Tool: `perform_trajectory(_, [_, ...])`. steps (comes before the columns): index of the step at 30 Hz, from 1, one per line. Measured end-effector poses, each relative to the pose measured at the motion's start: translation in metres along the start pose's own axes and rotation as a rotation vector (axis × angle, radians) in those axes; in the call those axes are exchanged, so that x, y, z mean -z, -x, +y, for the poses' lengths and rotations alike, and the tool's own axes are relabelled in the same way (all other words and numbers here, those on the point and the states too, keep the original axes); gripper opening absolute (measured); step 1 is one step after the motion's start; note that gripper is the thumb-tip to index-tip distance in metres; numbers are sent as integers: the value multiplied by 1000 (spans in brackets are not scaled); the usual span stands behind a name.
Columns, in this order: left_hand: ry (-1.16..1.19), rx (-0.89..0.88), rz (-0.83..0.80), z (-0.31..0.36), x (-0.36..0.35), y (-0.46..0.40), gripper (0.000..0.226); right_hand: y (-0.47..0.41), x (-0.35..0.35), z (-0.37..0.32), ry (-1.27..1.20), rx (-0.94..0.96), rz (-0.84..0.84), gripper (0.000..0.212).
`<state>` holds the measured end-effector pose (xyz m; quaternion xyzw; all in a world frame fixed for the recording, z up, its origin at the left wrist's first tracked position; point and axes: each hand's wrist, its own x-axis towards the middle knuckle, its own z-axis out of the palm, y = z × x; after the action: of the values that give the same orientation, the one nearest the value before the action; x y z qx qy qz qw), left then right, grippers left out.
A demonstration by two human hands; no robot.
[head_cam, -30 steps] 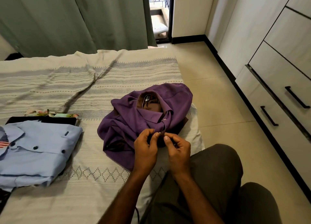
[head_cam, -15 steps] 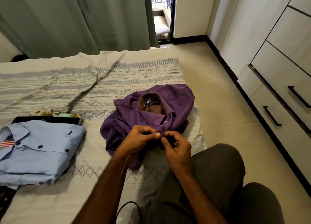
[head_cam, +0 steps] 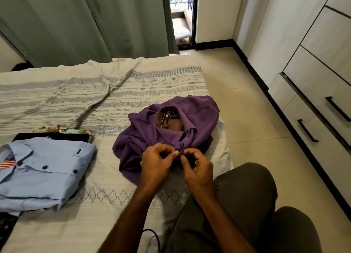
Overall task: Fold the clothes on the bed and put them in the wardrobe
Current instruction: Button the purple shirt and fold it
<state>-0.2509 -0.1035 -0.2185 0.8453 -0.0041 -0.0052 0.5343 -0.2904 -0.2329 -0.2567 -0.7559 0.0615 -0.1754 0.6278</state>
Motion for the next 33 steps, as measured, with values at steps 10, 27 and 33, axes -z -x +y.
perform_trajectory(10, [-67, -43, -86, 4, -1, 3, 11, -1, 0, 2, 94, 56, 51, 8])
perform_trajectory(27, [397, 97, -160, 3, -8, 9, 21, 4, -1, -6, 23, 11, 90, 8])
perform_trajectory(33, [266, 56, -163, -9, -23, 8, 34, 3, -1, -7, -57, -107, 43, 1])
